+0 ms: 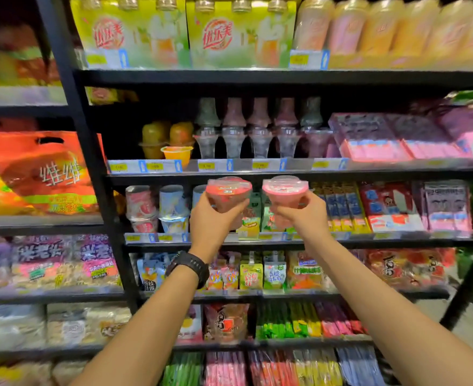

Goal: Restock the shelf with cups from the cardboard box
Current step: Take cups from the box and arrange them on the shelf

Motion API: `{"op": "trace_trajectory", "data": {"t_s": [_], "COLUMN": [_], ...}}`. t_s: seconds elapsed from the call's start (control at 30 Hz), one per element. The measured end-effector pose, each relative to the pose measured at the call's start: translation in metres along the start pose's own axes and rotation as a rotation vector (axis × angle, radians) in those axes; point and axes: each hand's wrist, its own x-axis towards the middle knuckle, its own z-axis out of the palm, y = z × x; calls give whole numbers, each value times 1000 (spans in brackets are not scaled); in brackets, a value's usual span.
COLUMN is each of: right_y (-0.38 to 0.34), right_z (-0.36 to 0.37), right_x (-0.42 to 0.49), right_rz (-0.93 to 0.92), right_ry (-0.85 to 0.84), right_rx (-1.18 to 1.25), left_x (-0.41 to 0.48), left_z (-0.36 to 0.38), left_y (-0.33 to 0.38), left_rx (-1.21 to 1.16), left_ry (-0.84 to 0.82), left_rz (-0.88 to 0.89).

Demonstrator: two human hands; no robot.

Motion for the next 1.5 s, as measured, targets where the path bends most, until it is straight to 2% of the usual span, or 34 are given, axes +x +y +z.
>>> {"op": "trace_trajectory", "data": {"t_s": [0.27,0.63,0.83,1.1,1.33,1.5], "right_y": [-27,-32,-26,-18,-21,-28], "right_z": [0,-8,-41,-108,-136,-134], "right_x": [32,65,121,221,302,340], "right_rz": [-8,-23,-34,-82,-101,-100], "right_ry": [-28,36,71,186,95,47], "right_rx": [34,44,4,-192,-319,-320], "left_x": [36,91,124,173,210,223], "left_z": [11,34,71,157,204,204], "left_y": [19,21,35,49,49,47], "left_rx": [-40,-69,-29,-45,-71,69], "left_ry": [-42,-80,-144,-165,-130,-67], "left_rz": [46,89,129,96,11,49]}}
